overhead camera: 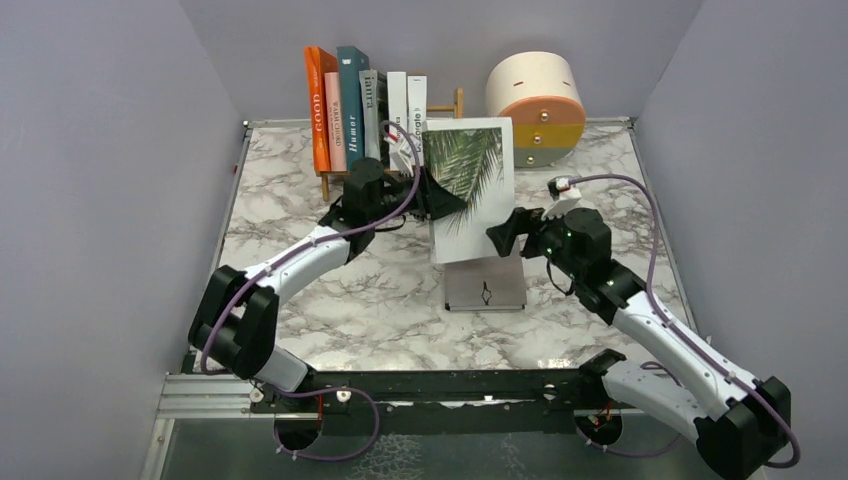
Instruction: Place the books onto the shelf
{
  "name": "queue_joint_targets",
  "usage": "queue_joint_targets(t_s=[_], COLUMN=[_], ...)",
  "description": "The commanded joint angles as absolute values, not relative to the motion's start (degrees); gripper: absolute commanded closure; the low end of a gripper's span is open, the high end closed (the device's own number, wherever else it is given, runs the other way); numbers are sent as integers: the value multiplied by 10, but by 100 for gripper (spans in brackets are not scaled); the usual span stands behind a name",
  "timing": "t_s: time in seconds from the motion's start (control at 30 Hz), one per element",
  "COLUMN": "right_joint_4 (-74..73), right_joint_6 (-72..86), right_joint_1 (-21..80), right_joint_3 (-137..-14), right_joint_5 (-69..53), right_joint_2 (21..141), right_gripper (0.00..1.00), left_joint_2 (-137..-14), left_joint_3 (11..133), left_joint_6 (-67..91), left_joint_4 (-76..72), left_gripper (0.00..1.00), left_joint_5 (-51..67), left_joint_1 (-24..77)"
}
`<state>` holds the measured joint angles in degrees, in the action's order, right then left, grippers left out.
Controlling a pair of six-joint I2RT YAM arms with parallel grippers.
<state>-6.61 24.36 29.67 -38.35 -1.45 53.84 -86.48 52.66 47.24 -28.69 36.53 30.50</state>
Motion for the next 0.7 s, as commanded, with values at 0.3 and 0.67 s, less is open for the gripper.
queue_joint_targets(t_s=[0.3,0.67], right_joint_4=[-116,-102], right_joint_6=[238,236], right_joint_1=[300,300], right_joint_3=[-385,-377], right_joint_5=[77,60], right_joint_2=[486,502], right_gripper=[8,7], left_joint_2=[-841,-931], left_joint_3=[877,990], left_joint_6=[216,145], left_joint_4=[59,86], left_gripper=[100,100], left_joint_5=[87,-137], left_joint_1=[309,328])
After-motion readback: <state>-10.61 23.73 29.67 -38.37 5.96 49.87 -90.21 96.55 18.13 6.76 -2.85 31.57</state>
